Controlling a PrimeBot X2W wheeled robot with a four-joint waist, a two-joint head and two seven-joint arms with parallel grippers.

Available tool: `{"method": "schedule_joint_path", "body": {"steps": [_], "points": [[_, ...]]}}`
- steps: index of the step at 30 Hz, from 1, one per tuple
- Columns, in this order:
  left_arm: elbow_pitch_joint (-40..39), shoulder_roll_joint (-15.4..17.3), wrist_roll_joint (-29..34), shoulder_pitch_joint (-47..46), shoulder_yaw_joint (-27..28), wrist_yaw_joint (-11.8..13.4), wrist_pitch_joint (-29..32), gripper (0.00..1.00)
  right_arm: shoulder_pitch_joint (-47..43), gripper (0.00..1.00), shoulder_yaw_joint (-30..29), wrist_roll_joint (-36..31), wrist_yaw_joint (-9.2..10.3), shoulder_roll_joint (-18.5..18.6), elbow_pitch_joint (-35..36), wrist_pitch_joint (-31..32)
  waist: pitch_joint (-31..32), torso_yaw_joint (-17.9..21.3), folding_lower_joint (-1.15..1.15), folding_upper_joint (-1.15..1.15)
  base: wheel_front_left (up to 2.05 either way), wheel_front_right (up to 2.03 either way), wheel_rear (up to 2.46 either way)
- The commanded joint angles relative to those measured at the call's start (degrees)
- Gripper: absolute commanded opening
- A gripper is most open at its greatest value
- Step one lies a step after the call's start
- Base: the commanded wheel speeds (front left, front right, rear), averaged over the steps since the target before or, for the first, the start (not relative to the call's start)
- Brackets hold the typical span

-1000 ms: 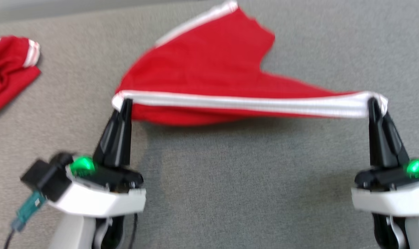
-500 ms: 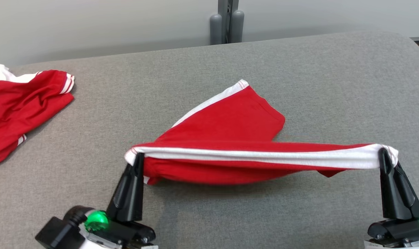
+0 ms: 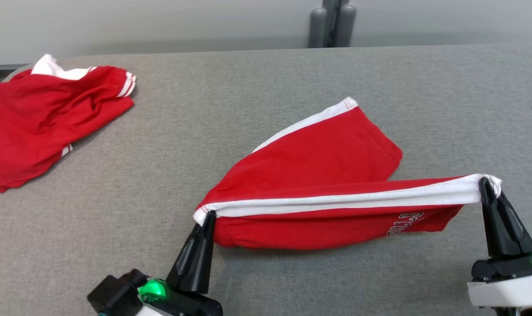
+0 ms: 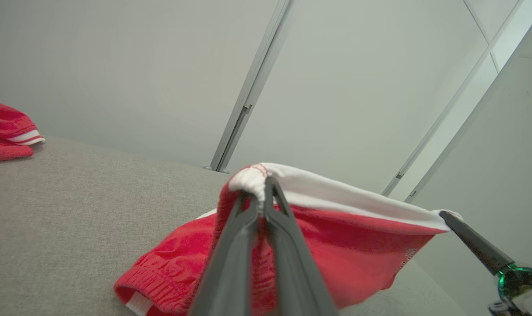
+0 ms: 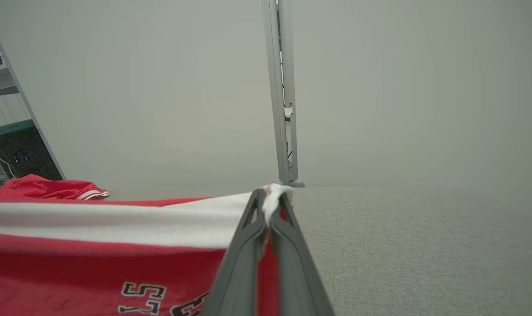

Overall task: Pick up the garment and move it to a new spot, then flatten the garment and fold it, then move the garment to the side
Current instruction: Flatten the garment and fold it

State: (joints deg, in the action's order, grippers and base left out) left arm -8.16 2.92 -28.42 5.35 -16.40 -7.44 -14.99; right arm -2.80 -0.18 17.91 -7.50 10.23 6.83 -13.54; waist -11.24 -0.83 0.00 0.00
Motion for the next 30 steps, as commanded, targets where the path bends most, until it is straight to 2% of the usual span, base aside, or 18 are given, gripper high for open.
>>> {"method": "schedule_joint_path", "body": {"steps": [1,7,11,15,21,29,30], "points": [[0.81,0.11,-0.63,-0.94,-0.19,0.03,-0.28,0.00,1.30,0.00,-0.16,0.59,0.02,0.91,-1.09,0.21,-0.59,-1.51,0.00,0.00,0.00,0.00,0.00],[5.50,0.07,-1.70,-2.54,-3.70,0.02,-0.27,0.00,6.88,0.00,1.62,1.88,0.02,4.70,-6.24,1.57,-1.52,-4.89,0.00,0.00,0.00,0.00,0.00],[10.21,0.08,-3.34,-6.96,-5.84,0.03,-0.20,0.00,12.12,0.00,3.57,2.82,0.02,7.81,-10.61,3.33,-2.23,-6.98,0.00,0.00,0.00,0.00,0.00],[17.33,0.07,-5.37,-13.08,-7.91,1.55,-0.19,0.00,18.75,0.00,6.48,3.86,0.02,10.69,-16.19,5.17,-3.56,-8.12,0.00,0.00,0.00,0.00,0.00],[23.70,0.09,-7.26,-20.42,-10.43,4.60,-0.17,0.00,29.99,0.00,14.21,5.92,0.02,14.02,-24.89,8.96,-6.68,-8.61,0.00,0.00,0.00,0.00,0.00],[25.12,0.09,-9.47,-24.35,-12.40,7.18,-0.17,0.00,42.74,0.00,24.55,9.81,0.02,16.38,-35.90,10.77,-9.61,-9.80,0.00,0.00,0.00,0.00,0.00],[25.26,0.11,-10.02,-25.01,-12.95,7.87,-0.17,0.00,45.20,0.00,27.20,11.32,0.02,16.46,-38.20,10.87,-9.97,-10.14,0.00,0.00,0.00,0.00,0.00]]}}
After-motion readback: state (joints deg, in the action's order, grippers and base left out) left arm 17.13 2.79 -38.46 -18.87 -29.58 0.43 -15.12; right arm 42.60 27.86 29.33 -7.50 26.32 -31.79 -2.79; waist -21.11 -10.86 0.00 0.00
